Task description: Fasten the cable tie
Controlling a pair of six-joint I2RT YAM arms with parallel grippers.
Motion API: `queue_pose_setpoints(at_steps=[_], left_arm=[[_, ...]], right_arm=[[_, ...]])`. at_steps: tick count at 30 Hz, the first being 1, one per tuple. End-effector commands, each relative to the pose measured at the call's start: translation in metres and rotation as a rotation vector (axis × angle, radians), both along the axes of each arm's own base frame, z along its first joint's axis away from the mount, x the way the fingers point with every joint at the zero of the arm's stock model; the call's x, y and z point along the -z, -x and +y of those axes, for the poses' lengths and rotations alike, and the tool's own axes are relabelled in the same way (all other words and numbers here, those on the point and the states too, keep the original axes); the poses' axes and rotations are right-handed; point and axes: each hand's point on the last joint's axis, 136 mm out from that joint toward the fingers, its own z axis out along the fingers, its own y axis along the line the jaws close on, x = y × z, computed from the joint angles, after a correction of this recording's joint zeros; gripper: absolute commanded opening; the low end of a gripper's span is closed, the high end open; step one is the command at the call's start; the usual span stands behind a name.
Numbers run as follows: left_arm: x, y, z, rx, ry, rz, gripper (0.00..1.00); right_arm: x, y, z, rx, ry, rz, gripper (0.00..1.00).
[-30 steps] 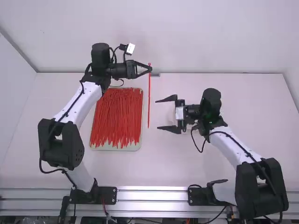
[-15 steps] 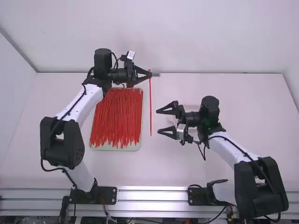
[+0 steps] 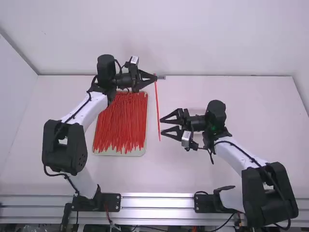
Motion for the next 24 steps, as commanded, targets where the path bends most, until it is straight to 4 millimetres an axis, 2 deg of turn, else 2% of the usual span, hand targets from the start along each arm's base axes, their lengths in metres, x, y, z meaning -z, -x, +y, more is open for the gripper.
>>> queue_pose_setpoints(at_steps=[1,6,9,18,24], left_arm=[[0.006,0.009,-0.010,0.049,0.006,0.022,0.02],[0.008,0.016,-0.023,0.080,0.000,0.030,0.02],[0.006,0.016,-0.027,0.080,0.000,0.004,0.02],[0.007,0.006,-0.008,0.038,0.000,0.011,0.02],[0.007,0.007,-0.008,0.038,0.000,0.011,0.02]], right_arm=[[0.000,0.005,0.003,-0.022,-0.002,-0.004,0.55],[0.000,0.006,0.004,-0.028,-0.006,-0.033,0.47],[0.000,0.006,0.004,-0.028,-0.006,-0.031,0.36],[0.000,0.007,0.004,-0.031,-0.006,-0.031,0.29],[0.000,0.007,0.004,-0.031,-0.006,-0.031,0.20]])
